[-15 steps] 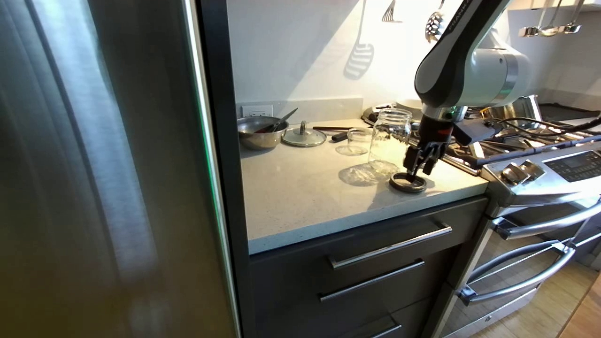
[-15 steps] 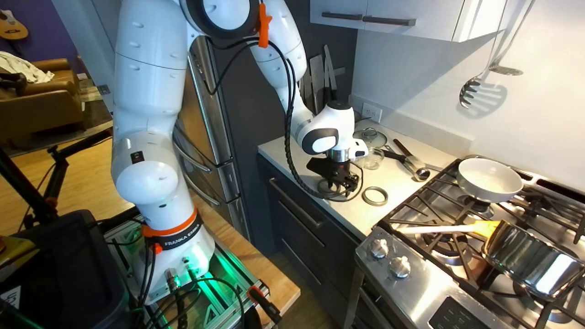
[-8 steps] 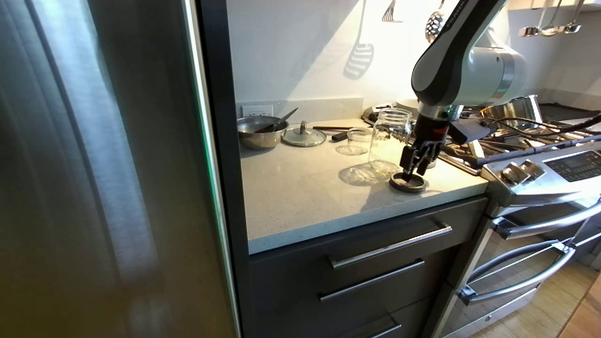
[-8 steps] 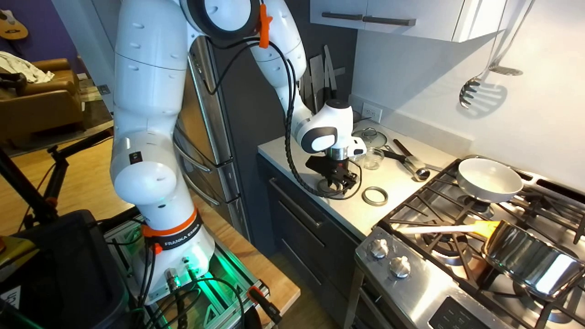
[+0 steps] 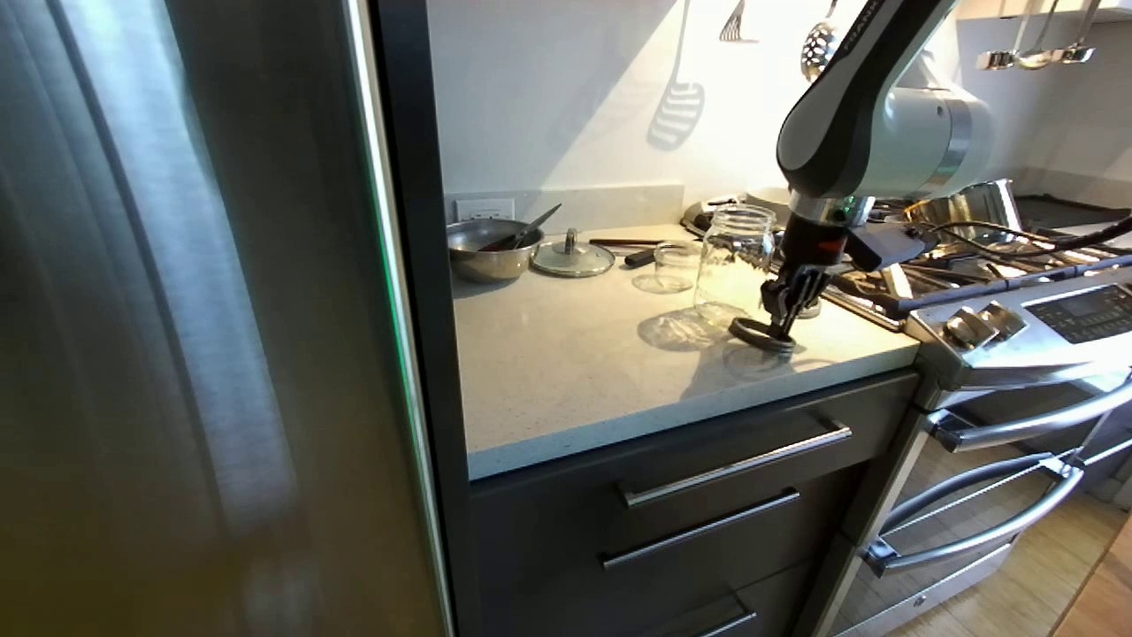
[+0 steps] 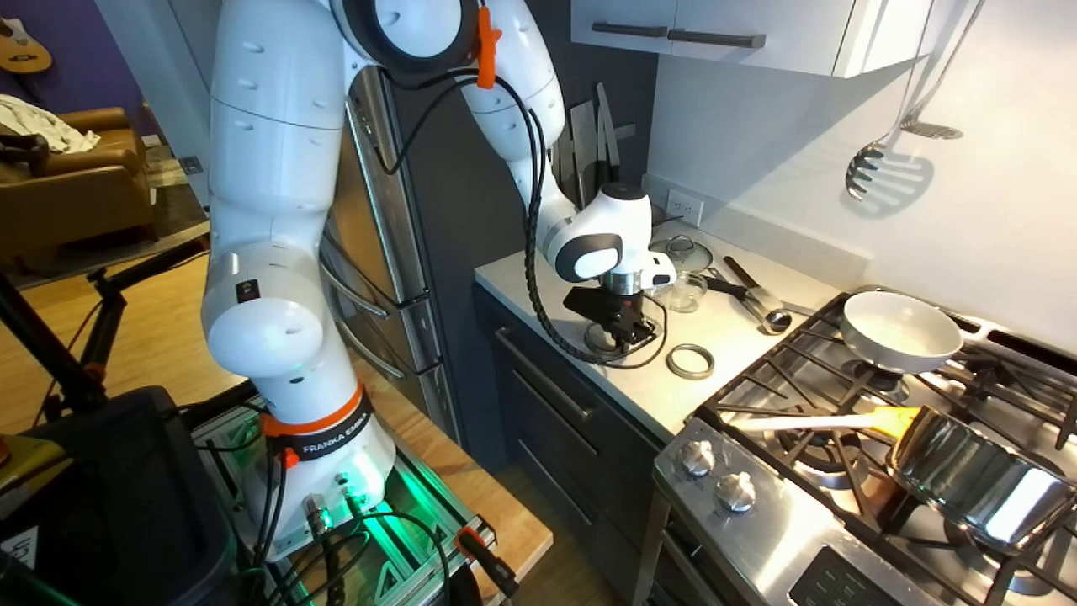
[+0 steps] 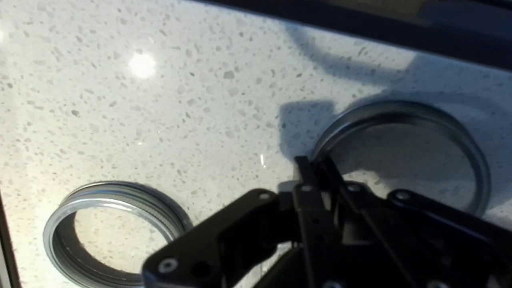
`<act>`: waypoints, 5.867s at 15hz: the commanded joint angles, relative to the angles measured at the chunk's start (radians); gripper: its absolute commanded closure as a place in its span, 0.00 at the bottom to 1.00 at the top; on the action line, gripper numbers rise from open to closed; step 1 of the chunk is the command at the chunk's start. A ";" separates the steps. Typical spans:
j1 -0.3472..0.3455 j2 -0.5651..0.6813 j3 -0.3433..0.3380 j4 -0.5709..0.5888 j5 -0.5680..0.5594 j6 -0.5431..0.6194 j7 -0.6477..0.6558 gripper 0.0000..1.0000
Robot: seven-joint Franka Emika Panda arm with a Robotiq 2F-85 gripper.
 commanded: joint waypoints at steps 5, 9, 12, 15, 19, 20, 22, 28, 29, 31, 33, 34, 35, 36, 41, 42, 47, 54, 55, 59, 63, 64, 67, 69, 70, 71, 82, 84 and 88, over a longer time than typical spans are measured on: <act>0.028 -0.083 -0.037 -0.057 -0.083 0.008 0.041 0.98; 0.088 -0.148 -0.098 -0.094 -0.202 -0.028 0.086 0.98; 0.149 -0.203 -0.163 -0.120 -0.331 -0.069 0.158 0.98; 0.191 -0.256 -0.209 -0.134 -0.477 -0.119 0.235 0.98; 0.207 -0.341 -0.220 -0.124 -0.657 -0.208 0.353 0.98; 0.204 -0.361 -0.211 -0.121 -0.688 -0.226 0.371 0.98; 0.195 -0.393 -0.193 -0.115 -0.725 -0.248 0.395 0.98; 0.180 -0.380 -0.180 -0.101 -0.691 -0.227 0.363 0.93; 0.180 -0.380 -0.180 -0.101 -0.692 -0.227 0.363 0.98; 0.176 -0.389 -0.182 -0.086 -0.759 -0.244 0.423 0.98; 0.174 -0.399 -0.182 -0.070 -0.820 -0.251 0.469 0.98; 0.173 -0.402 -0.182 -0.060 -0.850 -0.253 0.498 0.98; 0.171 -0.404 -0.182 -0.052 -0.874 -0.251 0.518 0.98; 0.171 -0.399 -0.180 -0.038 -0.894 -0.247 0.542 0.98; 0.178 -0.364 -0.169 0.028 -0.984 -0.247 0.648 0.98; 0.179 -0.356 -0.167 0.045 -1.017 -0.254 0.679 0.98; 0.191 -0.308 -0.158 0.102 -1.122 -0.281 0.790 0.98; 0.216 -0.243 -0.150 0.129 -1.146 -0.283 0.855 0.98; 0.218 -0.236 -0.151 0.131 -1.145 -0.282 0.860 0.98; 0.225 -0.218 -0.154 0.145 -1.142 -0.276 0.874 0.98; 0.227 -0.205 -0.155 0.159 -1.137 -0.276 0.868 0.98; 0.228 -0.201 -0.154 0.162 -1.134 -0.278 0.864 0.98; 0.229 -0.192 -0.153 0.168 -1.127 -0.277 0.857 0.98; 0.229 -0.188 -0.153 0.171 -1.125 -0.276 0.854 0.98; 0.230 -0.188 -0.153 0.172 -1.125 -0.276 0.854 0.98; 0.230 -0.187 -0.154 0.171 -1.125 -0.275 0.853 0.98; 0.235 -0.186 -0.151 0.168 -1.124 -0.280 0.843 0.98; 0.237 -0.186 -0.150 0.168 -1.123 -0.283 0.842 0.98; 0.241 -0.182 -0.151 0.172 -1.127 -0.306 0.844 0.98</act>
